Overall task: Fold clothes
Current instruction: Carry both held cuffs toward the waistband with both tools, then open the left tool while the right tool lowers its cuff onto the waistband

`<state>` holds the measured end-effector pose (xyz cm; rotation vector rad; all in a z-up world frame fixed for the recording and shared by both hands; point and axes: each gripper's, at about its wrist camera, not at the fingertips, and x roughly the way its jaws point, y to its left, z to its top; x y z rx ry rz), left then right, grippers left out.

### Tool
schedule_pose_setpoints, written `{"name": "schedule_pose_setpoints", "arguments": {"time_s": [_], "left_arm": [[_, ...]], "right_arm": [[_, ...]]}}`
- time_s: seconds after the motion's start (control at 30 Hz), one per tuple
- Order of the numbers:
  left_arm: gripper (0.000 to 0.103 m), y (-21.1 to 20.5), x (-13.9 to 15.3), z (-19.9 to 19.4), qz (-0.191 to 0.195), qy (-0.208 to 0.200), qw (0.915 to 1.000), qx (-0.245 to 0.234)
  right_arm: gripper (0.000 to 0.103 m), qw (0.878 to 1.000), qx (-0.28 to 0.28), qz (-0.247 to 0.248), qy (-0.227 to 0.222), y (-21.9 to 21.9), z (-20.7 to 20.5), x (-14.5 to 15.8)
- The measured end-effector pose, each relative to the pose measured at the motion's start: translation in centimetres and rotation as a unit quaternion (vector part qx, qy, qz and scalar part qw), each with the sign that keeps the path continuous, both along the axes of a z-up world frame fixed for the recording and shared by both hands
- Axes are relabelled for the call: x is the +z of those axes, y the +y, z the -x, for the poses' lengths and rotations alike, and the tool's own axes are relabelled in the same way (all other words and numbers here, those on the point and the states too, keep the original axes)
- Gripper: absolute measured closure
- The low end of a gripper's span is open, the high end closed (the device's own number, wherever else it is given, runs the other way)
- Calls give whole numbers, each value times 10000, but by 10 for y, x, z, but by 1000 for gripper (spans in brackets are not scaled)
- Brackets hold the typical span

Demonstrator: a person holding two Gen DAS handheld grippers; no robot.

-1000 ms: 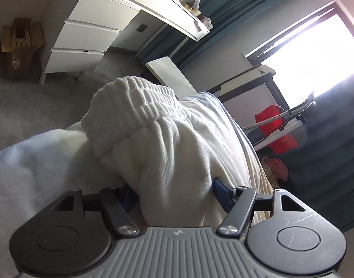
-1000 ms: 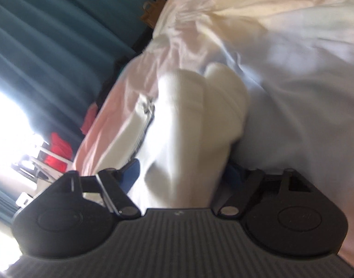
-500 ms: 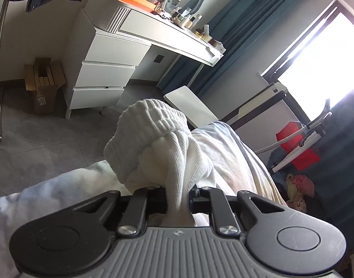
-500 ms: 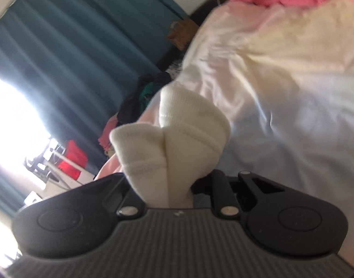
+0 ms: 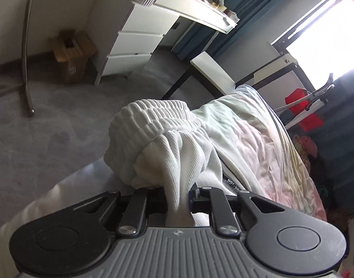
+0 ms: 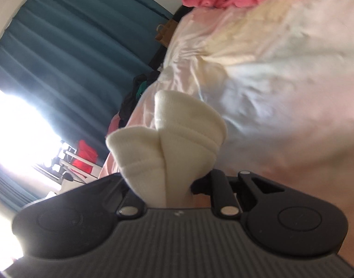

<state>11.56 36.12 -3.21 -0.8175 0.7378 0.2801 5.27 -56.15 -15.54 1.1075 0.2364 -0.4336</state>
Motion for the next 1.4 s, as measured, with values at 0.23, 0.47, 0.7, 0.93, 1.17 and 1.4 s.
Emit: {"name": "schedule_pose_setpoints", "arguments": {"time_s": [0.23,0.47,0.7,0.93,1.17,1.4], "left_arm": [[54,-30,2,5,-853,-81,9953,-449],[23,-100,33,8,-1665,-396,9824,-749],[21,-170,64,12,-2463,-708,9610,-1043],[21,-271,8,-31,-2627,-639,9482,-1670],[20,-308,-66,-53,-3059,-372,9234,-2291],[19,-312,-91,-52,-3408,-273,9079,-2427]], "right_arm": [[69,9949,-355,-910,-260,2,28,-53],[28,9877,11,-1120,-1093,-4,23,-70],[22,9914,283,-554,-1155,2,0,-66],[31,9955,167,-161,-920,7,-5,-65],[62,9993,22,-43,-376,6,-8,-59],[83,9968,-38,802,22,23,-12,-24]]}}
